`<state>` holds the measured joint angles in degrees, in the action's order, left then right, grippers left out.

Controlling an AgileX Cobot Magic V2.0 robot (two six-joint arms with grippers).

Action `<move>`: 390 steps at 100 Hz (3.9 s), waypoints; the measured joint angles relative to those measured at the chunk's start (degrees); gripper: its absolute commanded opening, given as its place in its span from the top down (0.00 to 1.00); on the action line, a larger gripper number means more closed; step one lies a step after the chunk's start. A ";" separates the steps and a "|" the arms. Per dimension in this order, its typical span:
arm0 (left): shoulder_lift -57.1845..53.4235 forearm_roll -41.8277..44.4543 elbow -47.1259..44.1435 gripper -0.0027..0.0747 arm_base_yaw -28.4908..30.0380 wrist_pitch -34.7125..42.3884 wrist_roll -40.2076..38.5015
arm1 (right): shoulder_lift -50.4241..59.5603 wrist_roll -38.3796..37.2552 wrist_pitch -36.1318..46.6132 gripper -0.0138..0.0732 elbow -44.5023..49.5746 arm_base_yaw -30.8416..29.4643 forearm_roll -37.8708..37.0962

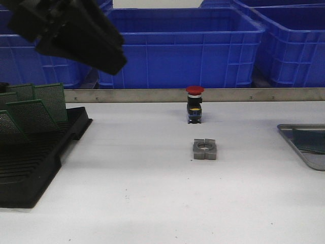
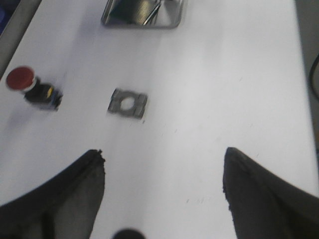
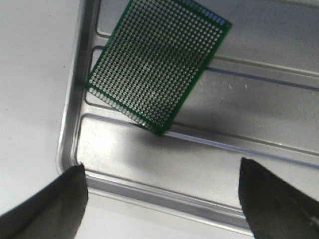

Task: Place circuit board on tray

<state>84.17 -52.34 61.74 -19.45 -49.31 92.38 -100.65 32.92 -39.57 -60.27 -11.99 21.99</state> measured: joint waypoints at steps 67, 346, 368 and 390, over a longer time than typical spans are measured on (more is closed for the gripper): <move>0.00 27.39 -0.88 0.35 13.37 -3.58 -3.54 | 0.00 -0.09 0.30 0.12 0.00 0.00 1.67; 9.48 32.35 1.64 0.99 13.66 5.24 -6.07 | 0.00 -0.23 0.46 0.19 0.00 0.00 2.49; 7.26 32.66 1.64 0.99 12.94 2.86 -6.07 | 0.00 -0.13 0.46 0.19 0.00 0.00 2.49; 3.99 32.79 1.64 0.99 8.15 0.05 -6.07 | 0.00 0.42 0.46 0.19 0.00 0.00 4.33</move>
<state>88.17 -19.55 63.38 -11.29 -49.26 86.31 -100.65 33.34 -39.11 -60.27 -11.99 26.32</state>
